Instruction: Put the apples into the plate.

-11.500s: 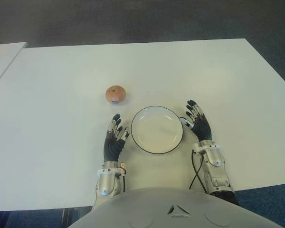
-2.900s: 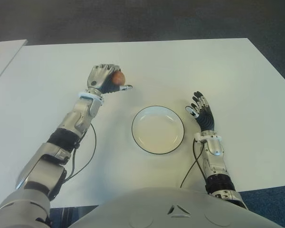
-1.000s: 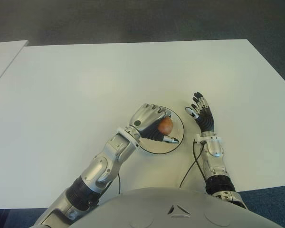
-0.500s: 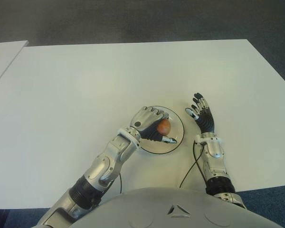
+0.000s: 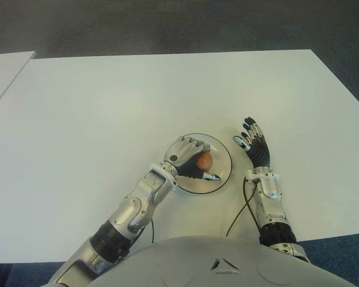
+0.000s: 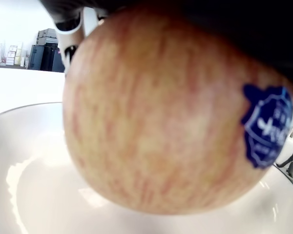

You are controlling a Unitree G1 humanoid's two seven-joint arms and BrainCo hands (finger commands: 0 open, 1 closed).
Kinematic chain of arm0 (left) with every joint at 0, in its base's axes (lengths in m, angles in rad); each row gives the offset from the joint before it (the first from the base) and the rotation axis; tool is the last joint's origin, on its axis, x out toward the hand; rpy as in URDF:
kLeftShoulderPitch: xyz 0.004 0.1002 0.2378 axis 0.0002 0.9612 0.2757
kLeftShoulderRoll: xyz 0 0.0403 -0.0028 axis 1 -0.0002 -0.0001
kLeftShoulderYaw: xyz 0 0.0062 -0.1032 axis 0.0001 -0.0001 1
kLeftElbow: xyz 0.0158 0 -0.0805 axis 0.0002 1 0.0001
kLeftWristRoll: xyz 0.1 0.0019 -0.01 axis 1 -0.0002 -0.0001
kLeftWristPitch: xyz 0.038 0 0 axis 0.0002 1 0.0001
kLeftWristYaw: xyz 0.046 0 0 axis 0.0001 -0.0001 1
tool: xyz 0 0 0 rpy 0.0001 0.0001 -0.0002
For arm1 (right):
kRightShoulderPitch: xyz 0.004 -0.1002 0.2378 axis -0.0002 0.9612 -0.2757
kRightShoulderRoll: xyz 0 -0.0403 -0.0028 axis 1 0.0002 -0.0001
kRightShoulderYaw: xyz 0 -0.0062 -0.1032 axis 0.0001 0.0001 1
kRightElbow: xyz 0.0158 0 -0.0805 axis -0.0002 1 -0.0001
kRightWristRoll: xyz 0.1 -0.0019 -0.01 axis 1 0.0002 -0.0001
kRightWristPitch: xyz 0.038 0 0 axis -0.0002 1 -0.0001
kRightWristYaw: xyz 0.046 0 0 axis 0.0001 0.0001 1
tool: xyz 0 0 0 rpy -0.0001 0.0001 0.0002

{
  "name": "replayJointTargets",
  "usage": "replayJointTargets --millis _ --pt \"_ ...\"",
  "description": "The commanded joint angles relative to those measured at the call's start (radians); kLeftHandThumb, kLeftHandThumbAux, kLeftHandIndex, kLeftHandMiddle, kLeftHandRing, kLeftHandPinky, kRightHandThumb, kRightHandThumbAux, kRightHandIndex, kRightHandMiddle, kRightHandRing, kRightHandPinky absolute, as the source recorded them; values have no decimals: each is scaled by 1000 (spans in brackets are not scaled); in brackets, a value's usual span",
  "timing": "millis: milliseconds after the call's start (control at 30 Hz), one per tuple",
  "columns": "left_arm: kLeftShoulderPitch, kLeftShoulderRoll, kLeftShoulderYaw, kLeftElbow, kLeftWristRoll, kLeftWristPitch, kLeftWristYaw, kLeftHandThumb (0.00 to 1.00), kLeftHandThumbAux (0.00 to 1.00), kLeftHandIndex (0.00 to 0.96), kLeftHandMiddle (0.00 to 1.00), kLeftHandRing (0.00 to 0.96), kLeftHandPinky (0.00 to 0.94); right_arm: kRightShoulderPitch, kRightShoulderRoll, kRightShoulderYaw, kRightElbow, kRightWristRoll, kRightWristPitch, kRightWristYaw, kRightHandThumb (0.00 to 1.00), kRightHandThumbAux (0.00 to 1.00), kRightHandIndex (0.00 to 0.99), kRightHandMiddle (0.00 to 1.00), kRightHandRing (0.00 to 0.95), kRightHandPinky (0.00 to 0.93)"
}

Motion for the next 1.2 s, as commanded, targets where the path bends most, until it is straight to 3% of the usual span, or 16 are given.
replayJointTargets --millis 33,233,267,333,400,433,467,500,567,700,867,1200 --pt "-3 0 3 44 13 -15 69 855 664 404 536 830 825 61 13 7 55 -9 47 -10 153 623 0 0 0 0" --pt "-11 7 5 81 7 -45 141 857 659 422 570 829 798 59 14 9 52 -10 53 -16 148 630 0 0 0 0" --pt "-12 9 5 85 6 -50 148 804 670 429 657 820 766 59 14 9 51 -10 53 -16 146 632 0 0 0 0" --pt "-13 11 6 89 3 -57 158 753 681 433 728 802 720 60 14 10 50 -10 54 -16 145 633 0 0 0 0" --pt "-13 14 7 97 -4 -64 160 660 634 438 741 765 670 61 14 10 48 -10 55 -17 143 633 0 0 0 0" --pt "-12 15 6 101 -5 -63 157 551 558 444 723 723 629 61 14 10 47 -10 57 -17 142 634 0 0 0 0" --pt "-11 15 5 104 -6 -63 154 449 491 399 577 565 509 60 14 11 46 -10 58 -17 141 634 0 0 0 0" --pt "-10 16 4 106 -5 -62 151 411 467 382 524 509 465 60 14 11 45 -11 61 -17 141 634 0 0 0 0" --pt "-8 16 3 108 -3 -59 145 290 395 292 328 295 290 60 15 12 42 -11 65 -18 139 634 0 0 0 0" --pt "4 11 -7 86 28 -24 102 160 335 101 92 71 72 62 18 14 36 -13 69 -23 139 638 0 0 0 0" --pt "3 7 -5 65 39 5 58 102 315 26 16 11 11 61 19 18 36 -15 69 -29 140 639 0 0 0 0" --pt "6 2 10 52 19 12 76 70 302 0 0 0 0 52 16 20 46 -19 72 -43 134 612 0 0 0 0"
